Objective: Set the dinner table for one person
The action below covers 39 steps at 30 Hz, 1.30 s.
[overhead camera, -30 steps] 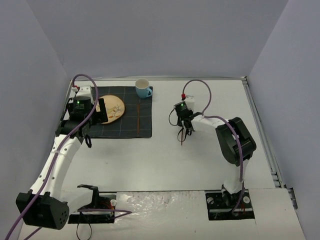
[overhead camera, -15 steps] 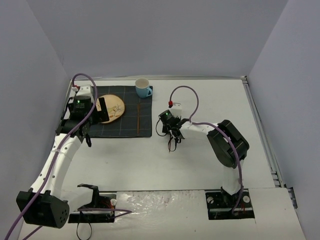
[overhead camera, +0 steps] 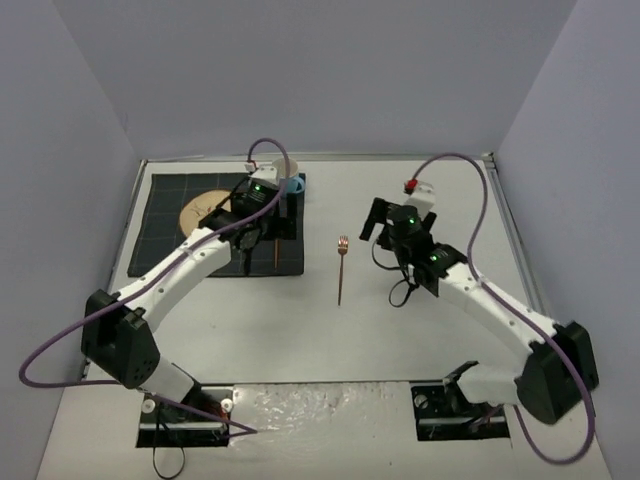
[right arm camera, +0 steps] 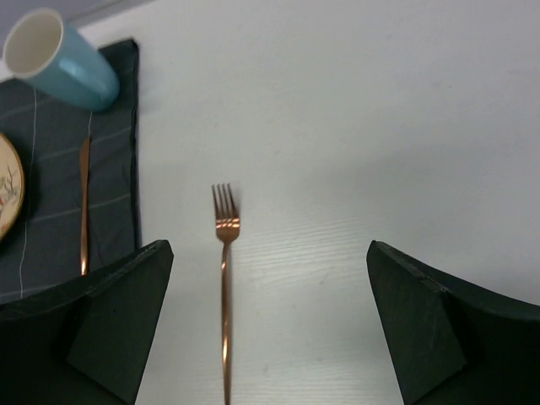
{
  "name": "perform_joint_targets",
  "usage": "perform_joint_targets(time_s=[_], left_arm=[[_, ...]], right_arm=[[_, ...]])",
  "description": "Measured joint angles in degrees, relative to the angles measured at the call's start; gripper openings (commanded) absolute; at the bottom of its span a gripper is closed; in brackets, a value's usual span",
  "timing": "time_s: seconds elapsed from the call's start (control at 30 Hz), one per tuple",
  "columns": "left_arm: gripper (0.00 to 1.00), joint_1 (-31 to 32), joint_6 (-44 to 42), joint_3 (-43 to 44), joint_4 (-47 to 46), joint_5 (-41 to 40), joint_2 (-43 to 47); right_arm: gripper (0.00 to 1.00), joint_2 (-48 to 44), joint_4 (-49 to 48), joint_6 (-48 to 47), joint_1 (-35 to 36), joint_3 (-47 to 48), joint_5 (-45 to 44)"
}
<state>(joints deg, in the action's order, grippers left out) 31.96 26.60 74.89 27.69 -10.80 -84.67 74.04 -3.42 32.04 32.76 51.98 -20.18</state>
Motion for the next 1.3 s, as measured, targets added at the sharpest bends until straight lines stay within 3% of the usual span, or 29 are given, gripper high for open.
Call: perform_joint_targets(time_s=[0.13, 0.43, 0.6, 0.83, 1.07, 1.2, 1.3], left_arm=[[0.97, 5.97, 1.93, 7.22, -1.04, -2.86, -10.16], [0.83, 12.7, 5.83, 17.76, -1.74, -4.99, -27.66], [0.72, 15.41, 8.16, 22.68, -1.26, -5.64, -34.93], [0.63, 16.79, 10.07, 23.1, -0.93, -4.68, -40.31], [0.4, 16.79, 10.7, 23.34, -1.36, -4.0, -41.52], [0.22, 16.79, 10.83, 23.28, -1.58, -3.32, -41.57], [0.02, 16.79, 11.01, 22.99, -2.38, -2.47, -41.59]], right_arm=[[1.0, -13.15, 3.44, -1.57, -3.27, -4.93, -2.62], [1.0, -32.53, 8.54, -2.94, -3.45, -12.97, -10.04], [1.0, -36.65, 9.13, -3.23, -3.48, -14.95, -12.12], [1.0, -36.78, 9.36, -3.43, -3.48, -16.14, -12.42], [1.0, -36.78, 10.06, -3.48, -3.48, -16.76, -12.42], [1.0, -36.78, 10.12, -3.48, -3.48, -16.76, -12.42], [1.0, -36.78, 10.14, -3.48, -3.48, -16.76, -12.42]])
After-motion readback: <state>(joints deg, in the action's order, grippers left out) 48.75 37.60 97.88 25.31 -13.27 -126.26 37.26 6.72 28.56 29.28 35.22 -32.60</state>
